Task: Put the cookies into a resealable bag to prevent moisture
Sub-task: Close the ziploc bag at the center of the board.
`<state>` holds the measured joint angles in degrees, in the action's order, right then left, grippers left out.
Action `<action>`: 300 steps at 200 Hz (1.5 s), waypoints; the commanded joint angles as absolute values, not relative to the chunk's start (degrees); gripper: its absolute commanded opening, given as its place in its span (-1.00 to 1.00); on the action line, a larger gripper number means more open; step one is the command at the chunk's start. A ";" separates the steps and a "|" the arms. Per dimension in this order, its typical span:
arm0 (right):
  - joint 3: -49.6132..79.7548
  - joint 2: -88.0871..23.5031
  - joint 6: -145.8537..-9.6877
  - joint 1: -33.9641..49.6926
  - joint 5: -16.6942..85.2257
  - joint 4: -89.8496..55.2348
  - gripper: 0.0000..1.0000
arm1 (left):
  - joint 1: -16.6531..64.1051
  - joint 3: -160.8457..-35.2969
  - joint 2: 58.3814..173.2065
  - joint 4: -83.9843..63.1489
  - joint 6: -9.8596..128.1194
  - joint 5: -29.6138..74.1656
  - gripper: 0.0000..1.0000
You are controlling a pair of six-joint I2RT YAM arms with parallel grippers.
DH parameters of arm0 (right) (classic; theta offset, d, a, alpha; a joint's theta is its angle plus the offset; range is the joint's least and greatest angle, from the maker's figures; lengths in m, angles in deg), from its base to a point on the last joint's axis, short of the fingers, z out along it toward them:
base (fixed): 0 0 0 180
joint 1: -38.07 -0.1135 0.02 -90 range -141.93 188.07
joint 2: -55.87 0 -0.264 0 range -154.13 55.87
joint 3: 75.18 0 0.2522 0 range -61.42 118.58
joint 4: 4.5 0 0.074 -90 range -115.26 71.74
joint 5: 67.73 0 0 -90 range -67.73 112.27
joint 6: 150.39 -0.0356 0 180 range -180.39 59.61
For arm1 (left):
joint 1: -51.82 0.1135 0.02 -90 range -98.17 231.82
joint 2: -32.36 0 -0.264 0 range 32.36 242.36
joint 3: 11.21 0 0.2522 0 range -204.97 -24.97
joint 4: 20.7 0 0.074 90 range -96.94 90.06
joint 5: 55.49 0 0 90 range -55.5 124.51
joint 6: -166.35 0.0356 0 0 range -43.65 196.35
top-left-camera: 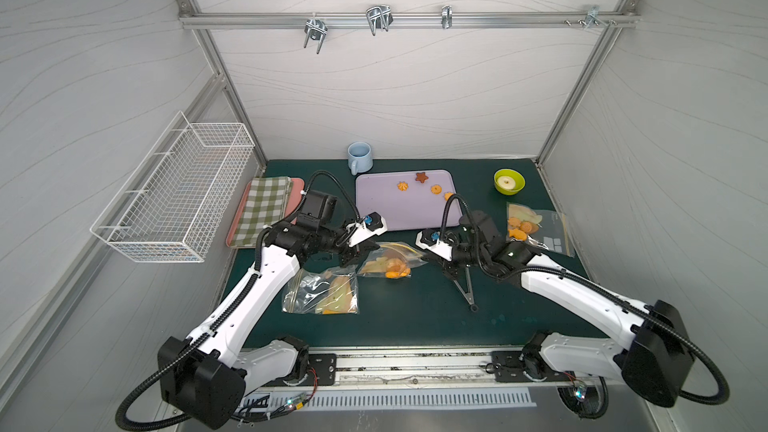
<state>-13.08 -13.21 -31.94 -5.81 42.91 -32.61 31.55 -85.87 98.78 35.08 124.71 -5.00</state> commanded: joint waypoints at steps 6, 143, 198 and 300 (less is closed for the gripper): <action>-12.73 -13.87 -31.28 -6.81 44.34 -30.54 -0.56 | 31.78 -86.40 98.46 33.36 125.67 -6.83 -1.00; -11.66 -15.41 -33.78 -7.98 45.00 -27.00 -0.95 | 31.84 -86.34 98.25 33.32 125.58 -6.98 -1.00; -10.97 -16.37 -34.09 -8.47 45.04 -26.40 -0.90 | 31.87 -86.40 98.23 33.32 125.57 -6.98 -1.00; -10.49 -17.33 -35.03 -8.78 45.83 -23.69 -0.80 | 32.05 -86.35 98.26 33.25 125.62 -7.92 -1.00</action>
<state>-12.32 -16.64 -35.57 -8.37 44.11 -25.53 31.68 -85.87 98.78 35.00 124.58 -5.55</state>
